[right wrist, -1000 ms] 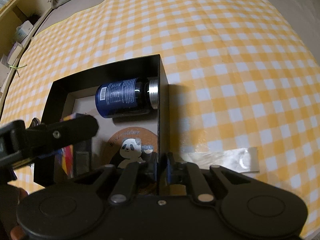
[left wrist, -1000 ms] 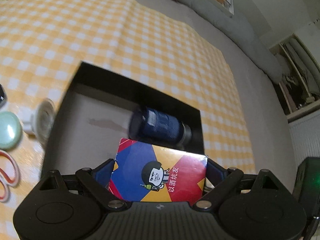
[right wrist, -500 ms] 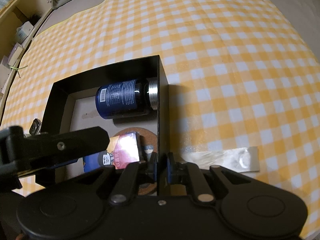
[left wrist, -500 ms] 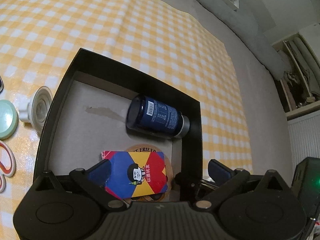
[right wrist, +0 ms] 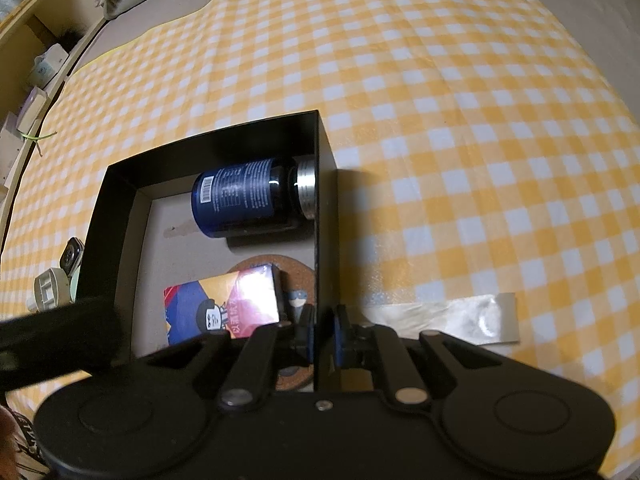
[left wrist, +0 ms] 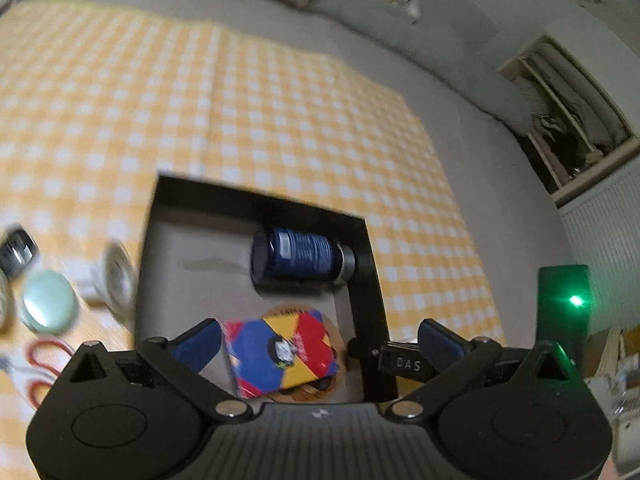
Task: Organize rigid objects
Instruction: 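Move the left tool back to the white plastic holder, then grasp the white plastic holder with the left tool, then lower the white holder into the black box and open the left tool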
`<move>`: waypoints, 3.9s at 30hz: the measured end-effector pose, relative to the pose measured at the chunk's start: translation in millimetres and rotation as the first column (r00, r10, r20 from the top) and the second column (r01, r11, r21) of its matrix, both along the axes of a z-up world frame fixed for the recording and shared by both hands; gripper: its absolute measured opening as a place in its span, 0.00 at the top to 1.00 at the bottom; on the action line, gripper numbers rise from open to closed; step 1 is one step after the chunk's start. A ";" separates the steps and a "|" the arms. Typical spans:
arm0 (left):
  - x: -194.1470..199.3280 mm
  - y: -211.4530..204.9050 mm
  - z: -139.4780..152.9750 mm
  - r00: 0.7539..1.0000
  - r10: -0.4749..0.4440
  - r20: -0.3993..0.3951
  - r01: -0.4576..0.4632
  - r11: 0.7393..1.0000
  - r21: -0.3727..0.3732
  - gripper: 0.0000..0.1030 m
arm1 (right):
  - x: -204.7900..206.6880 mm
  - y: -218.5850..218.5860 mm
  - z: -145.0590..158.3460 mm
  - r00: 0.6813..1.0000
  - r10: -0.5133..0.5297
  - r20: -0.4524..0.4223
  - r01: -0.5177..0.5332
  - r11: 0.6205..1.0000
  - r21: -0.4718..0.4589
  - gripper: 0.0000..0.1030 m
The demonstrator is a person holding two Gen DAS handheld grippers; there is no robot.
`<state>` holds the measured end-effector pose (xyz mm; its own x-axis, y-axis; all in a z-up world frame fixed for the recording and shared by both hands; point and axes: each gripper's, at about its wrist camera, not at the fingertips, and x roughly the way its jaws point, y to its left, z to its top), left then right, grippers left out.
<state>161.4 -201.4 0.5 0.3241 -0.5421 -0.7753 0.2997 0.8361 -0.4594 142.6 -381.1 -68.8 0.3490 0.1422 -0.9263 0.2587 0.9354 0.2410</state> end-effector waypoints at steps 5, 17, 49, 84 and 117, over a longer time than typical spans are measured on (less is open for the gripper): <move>0.6 34.0 13.5 0.996 0.012 0.094 -0.012 1.000 -0.003 0.00 | 0.8 -0.3 0.0 1.000 0.000 0.000 0.000 1.000 0.001 0.90; 17.8 144.6 8.8 0.946 0.192 0.261 -0.232 0.964 0.131 0.00 | 1.8 1.5 -0.5 1.000 -0.002 -0.006 0.002 1.000 -0.010 0.91; -2.8 152.8 -49.2 0.917 0.128 0.378 -0.277 0.886 0.373 0.05 | 0.3 0.4 -0.7 1.000 0.003 -0.004 -0.003 1.000 -0.016 0.91; 4.7 150.1 -56.6 0.916 -0.010 0.400 -0.161 0.906 0.392 0.37 | 1.2 1.1 -0.9 1.000 0.012 -0.007 -0.012 1.000 -0.020 0.91; -17.5 -6.8 -8.7 0.756 -0.375 0.537 0.236 0.921 0.311 0.37 | 0.7 1.4 0.4 1.000 0.017 -0.003 -0.017 0.999 -0.028 0.91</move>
<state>144.0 -208.2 -8.2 0.5909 -0.5368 -0.6022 0.7042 0.7074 0.0605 143.3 -379.7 -68.4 0.3442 0.1218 -0.9310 0.2434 0.9461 0.2138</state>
